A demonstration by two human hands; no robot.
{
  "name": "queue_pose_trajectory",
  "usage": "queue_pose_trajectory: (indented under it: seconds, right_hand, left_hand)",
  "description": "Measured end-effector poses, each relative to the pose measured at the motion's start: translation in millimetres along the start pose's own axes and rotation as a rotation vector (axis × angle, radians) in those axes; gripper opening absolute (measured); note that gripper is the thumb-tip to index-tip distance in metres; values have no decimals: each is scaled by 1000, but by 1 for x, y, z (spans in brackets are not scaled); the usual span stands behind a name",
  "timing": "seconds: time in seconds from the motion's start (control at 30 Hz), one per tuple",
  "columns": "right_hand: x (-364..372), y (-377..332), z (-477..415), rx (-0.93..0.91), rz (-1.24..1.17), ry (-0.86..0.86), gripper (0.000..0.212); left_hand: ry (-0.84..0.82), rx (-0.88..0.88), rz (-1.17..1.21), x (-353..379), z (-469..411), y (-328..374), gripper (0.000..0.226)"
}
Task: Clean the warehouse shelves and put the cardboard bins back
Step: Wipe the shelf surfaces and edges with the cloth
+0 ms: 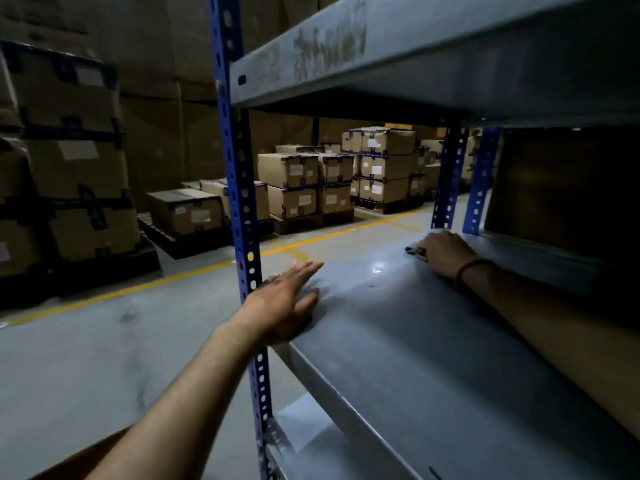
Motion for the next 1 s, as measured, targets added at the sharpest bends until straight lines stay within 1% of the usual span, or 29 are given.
queue_pose_trajectory:
  seconds: [0.1, 0.17, 0.23, 0.27, 0.3, 0.33, 0.37, 0.4, 0.43, 0.5, 0.53, 0.57, 0.63, 0.67, 0.77, 0.8, 0.83, 0.87, 0.9, 0.93, 1.0]
  right_hand:
    - [-14, -70, 24, -202, -212, -78, 32]
    - [-21, -115, 43, -357, -325, -39, 34]
    - [-23, -135, 52, -454, -435, 34, 27]
    - [-22, -132, 51, -476, -483, 32, 24]
    - [-22, -121, 46, -472, -473, 18, 23]
    - [-20, -104, 35, -444, -411, 7, 23]
    - [-17, -79, 20, -367, -317, -7, 26]
    - [-12, -47, 5, -244, -228, -19, 29]
    - [-5, -10, -9, -82, -151, -28, 32]
    - [6, 51, -29, 217, -80, -21, 35]
    - [10, 64, -34, 287, -46, -24, 34]
    - [13, 63, -40, 299, -17, -21, 33]
    - [7, 29, -42, 210, -4, -5, 31]
    - [6, 4, -40, 114, -25, 0, 31]
    - [1, -57, -20, -265, -163, 16, 29]
    - [-1, -65, -12, -387, -211, 30, 29]
    - [-2, -63, -7, -467, -248, 33, 30]
    - [-2, -54, -6, -493, -269, 19, 30]
    - [0, -34, -12, -431, -243, -8, 30]
    - [4, -6, -22, -304, -172, -31, 31]
    - [12, 66, -38, 85, 18, -41, 34]
  left_hand:
    - [-82, 6, -81, -9, -14, 3, 42]
    - [-99, 2, -153, -18, -29, 10, 42]
    - [-32, 32, -232, -19, -40, 13, 39]
    - [18, 50, -229, -15, -41, 12, 41]
    - [62, 57, -175, -9, -38, 9, 47]
    - [93, 51, -95, -3, -34, 4, 56]
    - [127, 49, -28, 3, -33, -1, 66]
    - [155, 69, -8, 6, -33, -3, 75]
    - [161, 94, -23, 8, -35, -4, 79]
    - [128, 120, 12, 8, -40, -2, 85]
    - [110, 123, 63, 8, -40, 0, 88]
    - [103, 128, 121, 8, -40, 0, 90]
    - [90, 136, 189, 9, -40, 0, 92]
    - [70, 135, 189, 9, -39, 0, 94]
    - [-11, 99, 181, 6, -39, 4, 94]
    - [-25, 89, 183, 5, -39, 7, 89]
    - [-24, 85, 192, 4, -38, 8, 83]
    - [-12, 87, 202, 3, -37, 9, 81]
    - [-1, 91, 215, 3, -36, 9, 81]
    - [8, 97, 222, 2, -35, 9, 81]
    - [18, 103, 231, 4, -36, 8, 80]
Point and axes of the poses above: each hand's wrist, its own z-axis away from the middle knuckle, its own x-axis out of the palm, y = z × x, the point moved 2 cm from there along -z, towards the middle knuckle, and after that the axes turned 4 degrees about -z, right-handed, at the moved point
